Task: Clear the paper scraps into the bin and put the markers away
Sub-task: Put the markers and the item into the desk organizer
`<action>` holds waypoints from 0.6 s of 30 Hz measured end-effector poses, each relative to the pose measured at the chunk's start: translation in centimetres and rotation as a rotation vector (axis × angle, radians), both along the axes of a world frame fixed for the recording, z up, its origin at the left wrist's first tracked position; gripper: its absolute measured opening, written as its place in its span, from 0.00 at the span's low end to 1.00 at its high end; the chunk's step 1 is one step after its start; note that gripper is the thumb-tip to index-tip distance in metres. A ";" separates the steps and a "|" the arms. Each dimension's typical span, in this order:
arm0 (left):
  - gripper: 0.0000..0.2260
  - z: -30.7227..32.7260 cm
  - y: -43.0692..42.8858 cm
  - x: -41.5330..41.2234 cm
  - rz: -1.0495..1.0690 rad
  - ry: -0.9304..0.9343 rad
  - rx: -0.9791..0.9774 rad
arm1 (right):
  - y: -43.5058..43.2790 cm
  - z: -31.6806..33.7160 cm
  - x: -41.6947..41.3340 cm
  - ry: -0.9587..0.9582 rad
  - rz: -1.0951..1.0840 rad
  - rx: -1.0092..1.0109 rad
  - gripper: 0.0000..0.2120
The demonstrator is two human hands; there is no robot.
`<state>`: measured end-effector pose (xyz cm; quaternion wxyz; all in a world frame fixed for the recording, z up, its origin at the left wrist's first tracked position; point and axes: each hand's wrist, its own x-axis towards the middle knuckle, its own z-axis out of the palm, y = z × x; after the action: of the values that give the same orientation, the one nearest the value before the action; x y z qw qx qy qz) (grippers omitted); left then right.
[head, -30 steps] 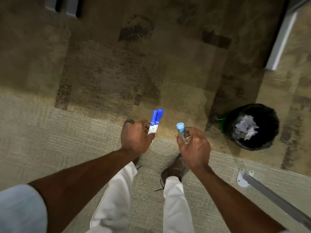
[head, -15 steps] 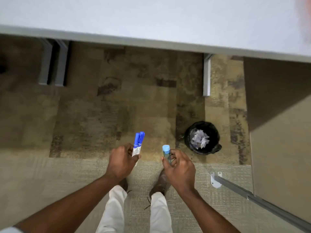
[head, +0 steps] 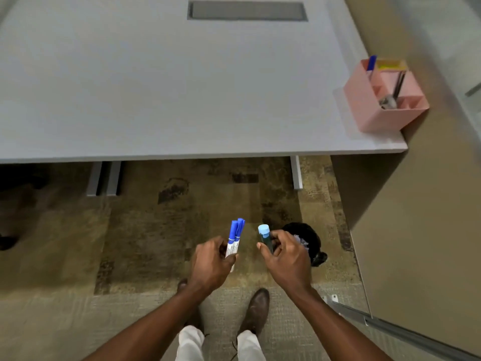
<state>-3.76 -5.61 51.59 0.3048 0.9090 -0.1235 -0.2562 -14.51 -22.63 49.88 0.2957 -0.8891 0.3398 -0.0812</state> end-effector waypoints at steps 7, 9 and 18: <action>0.12 6.7 -3.5 -0.2 -0.007 -0.111 -0.050 | -4.4 6.4 -1.6 -0.069 -0.016 -0.021 0.17; 0.13 8.1 -4.6 -0.2 0.004 -0.145 -0.074 | -5.7 8.0 -1.8 -0.082 -0.030 -0.016 0.18; 0.09 12.1 -10.6 0.1 -0.060 -0.200 -0.146 | -11.9 12.5 -1.3 -0.178 -0.112 -0.011 0.17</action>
<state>-3.71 -16.26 63.72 0.3487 0.9012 -0.1987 -0.1634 -15.80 -34.57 62.42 0.3151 -0.8594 0.3610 -0.1783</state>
